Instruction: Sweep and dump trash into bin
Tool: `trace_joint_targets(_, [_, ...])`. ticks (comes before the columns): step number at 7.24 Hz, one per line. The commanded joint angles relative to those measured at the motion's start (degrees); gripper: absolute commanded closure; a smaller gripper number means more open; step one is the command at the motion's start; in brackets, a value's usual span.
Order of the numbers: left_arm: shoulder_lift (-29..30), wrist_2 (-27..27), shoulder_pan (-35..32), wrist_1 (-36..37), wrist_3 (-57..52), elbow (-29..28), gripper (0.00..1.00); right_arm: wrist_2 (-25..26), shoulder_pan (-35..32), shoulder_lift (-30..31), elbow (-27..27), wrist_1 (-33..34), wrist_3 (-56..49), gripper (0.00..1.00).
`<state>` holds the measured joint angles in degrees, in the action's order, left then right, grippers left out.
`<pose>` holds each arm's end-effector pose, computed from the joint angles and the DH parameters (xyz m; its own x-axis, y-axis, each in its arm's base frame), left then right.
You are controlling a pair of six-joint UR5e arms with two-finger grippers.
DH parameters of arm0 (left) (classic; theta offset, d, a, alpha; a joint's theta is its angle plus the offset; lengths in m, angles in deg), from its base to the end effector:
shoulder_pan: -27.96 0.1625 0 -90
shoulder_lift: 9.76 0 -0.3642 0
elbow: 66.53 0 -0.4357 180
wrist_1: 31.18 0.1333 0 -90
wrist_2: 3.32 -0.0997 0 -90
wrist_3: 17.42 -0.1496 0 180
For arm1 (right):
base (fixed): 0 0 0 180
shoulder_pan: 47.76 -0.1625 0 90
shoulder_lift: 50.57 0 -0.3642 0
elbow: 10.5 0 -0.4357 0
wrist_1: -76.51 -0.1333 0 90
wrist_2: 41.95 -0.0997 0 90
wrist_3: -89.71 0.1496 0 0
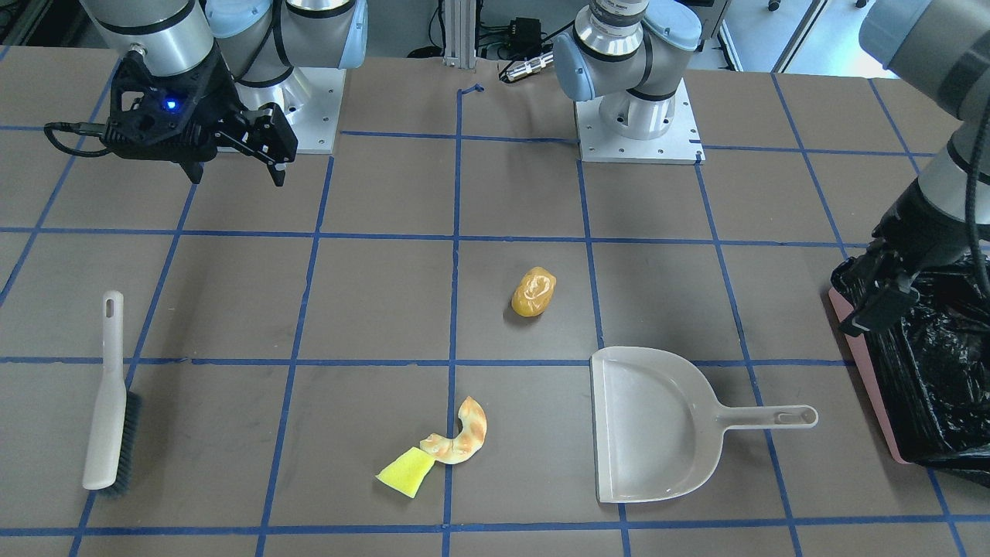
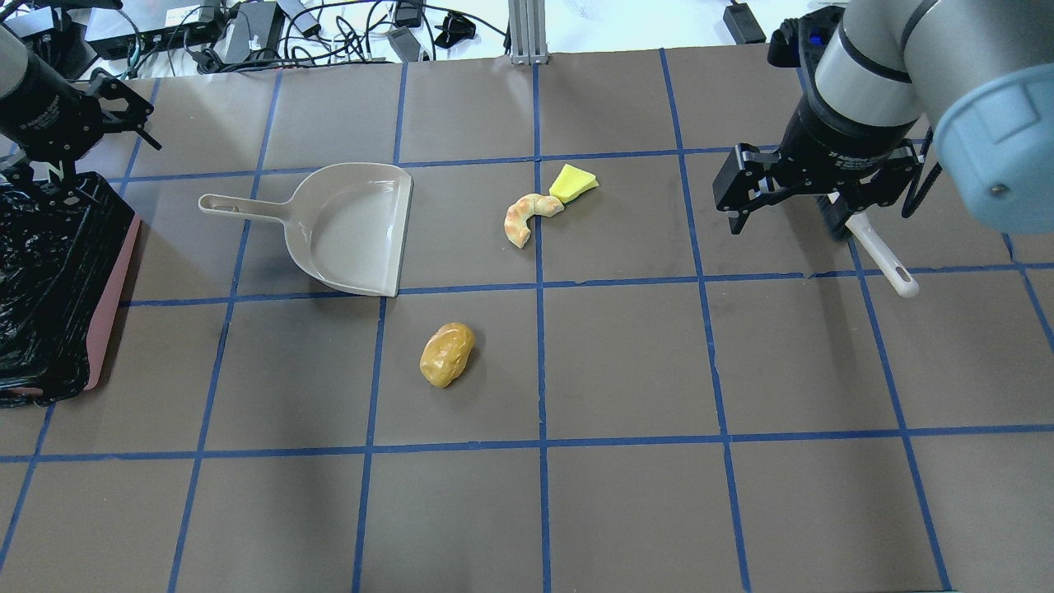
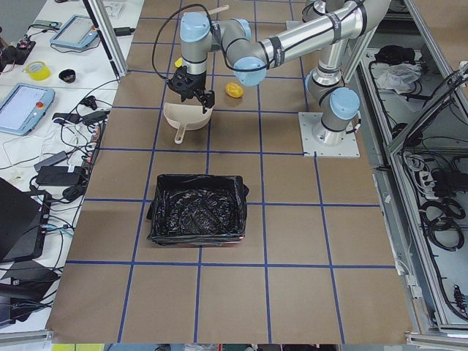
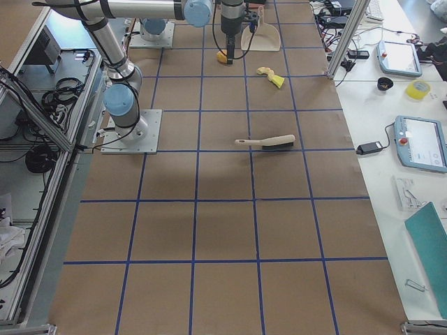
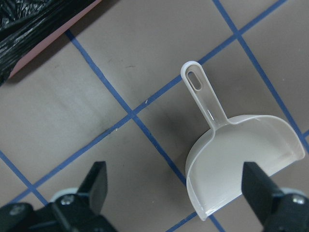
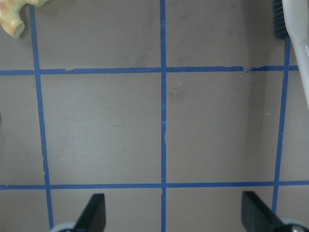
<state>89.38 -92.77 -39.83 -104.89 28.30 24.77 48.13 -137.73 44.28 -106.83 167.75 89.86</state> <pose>0.1024 -0.6071 0.3045 -0.3774 -0.9226 0.0796 -0.9256 0.3730 -0.0643 0.1328 -0.5039 0.3641 -1.0000 0.0031 0.0014 0.0031 1.0000 0.0042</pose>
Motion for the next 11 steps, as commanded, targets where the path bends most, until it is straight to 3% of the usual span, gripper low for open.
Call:
trace_joint_targets(1, [3.3, -0.9, -0.1, -0.2, 17.1, -0.9, 0.0, -0.1, 0.1, 0.1, 0.0, 0.1, -0.8, 0.0])
trace_joint_targets(3, [6.4, -0.5, -0.6, -0.4, 28.6, -3.7, 0.0, 0.8, 1.2, -1.9, 0.0, 1.1, -6.3, 0.0])
trace_joint_targets(5, [10.9, -0.6, -2.3, -1.7, 32.5, -6.4, 0.0, 1.0, 7.9, -5.1, 0.0, 1.1, -11.2, 0.0])
trace_joint_targets(6, [12.9, 0.6, -3.0, -1.9, 32.5, -8.8, 0.0, 0.8, 10.9, -7.4, 0.0, 2.8, -16.6, 0.0])
trace_joint_targets(7, [14.8, 5.3, -4.1, -1.9, 30.4, -11.0, 0.0, 1.9, 11.5, -9.6, 0.0, 7.2, -17.9, 0.0])
trace_joint_targets(8, [16.3, 5.6, -4.4, -1.9, 28.5, -12.3, 0.0, 6.5, 11.6, -12.8, 0.0, 11.2, -18.4, 0.0])
trace_joint_targets(11, [19.4, 5.4, -4.4, 2.2, 22.9, -11.8, 0.0, 5.9, 15.0, -15.2, -0.1, 12.2, -23.1, 0.0])
